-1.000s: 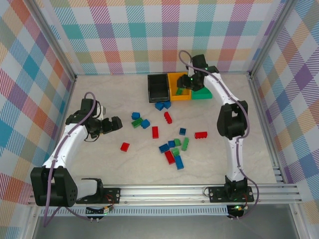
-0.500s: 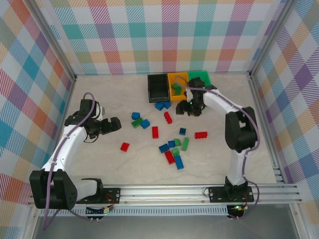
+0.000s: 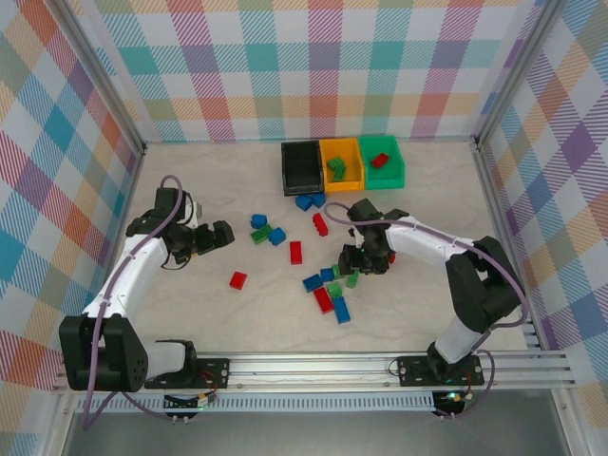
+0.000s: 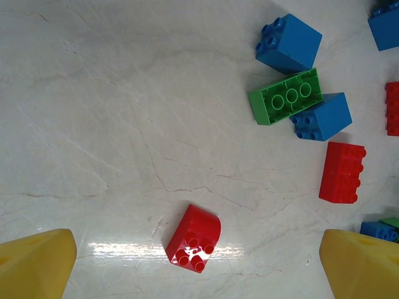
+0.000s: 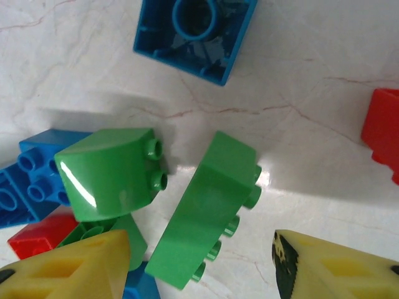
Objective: Sort the legos into containers by color
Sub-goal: Pick up the lego from the center of the table, then place the lego in the container.
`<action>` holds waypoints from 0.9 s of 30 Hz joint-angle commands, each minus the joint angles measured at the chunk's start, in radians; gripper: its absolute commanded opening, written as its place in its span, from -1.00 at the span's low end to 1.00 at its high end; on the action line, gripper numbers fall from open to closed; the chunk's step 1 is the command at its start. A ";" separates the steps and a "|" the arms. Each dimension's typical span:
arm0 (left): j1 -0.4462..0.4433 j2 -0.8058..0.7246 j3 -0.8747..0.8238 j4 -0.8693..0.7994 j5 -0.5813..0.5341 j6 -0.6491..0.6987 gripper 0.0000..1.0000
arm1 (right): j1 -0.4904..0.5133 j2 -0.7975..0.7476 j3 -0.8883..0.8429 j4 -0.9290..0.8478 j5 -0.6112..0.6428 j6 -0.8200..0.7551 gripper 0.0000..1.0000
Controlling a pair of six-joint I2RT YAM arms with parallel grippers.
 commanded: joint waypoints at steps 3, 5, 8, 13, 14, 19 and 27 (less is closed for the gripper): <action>-0.004 -0.033 -0.007 0.001 0.012 -0.013 0.99 | 0.018 0.105 0.044 0.025 0.003 0.011 0.07; -0.005 -0.041 -0.010 -0.006 -0.001 -0.012 1.00 | 0.020 0.121 0.046 0.040 -0.001 0.012 -0.26; -0.005 -0.052 -0.004 -0.022 -0.021 -0.002 0.99 | 0.020 0.119 0.044 0.043 -0.002 0.015 -0.57; -0.004 -0.076 0.005 -0.052 -0.066 0.022 0.99 | 0.020 0.059 0.069 0.013 0.002 0.003 -0.72; -0.005 -0.082 0.004 -0.056 -0.073 0.027 0.99 | 0.019 0.049 0.083 0.006 0.004 -0.001 -0.73; -0.006 -0.110 -0.002 -0.073 -0.101 0.040 0.99 | 0.005 0.025 0.199 -0.022 0.010 -0.027 -0.74; -0.004 -0.157 -0.029 -0.098 -0.085 0.039 0.99 | -0.081 0.054 0.384 0.023 -0.052 -0.043 -0.73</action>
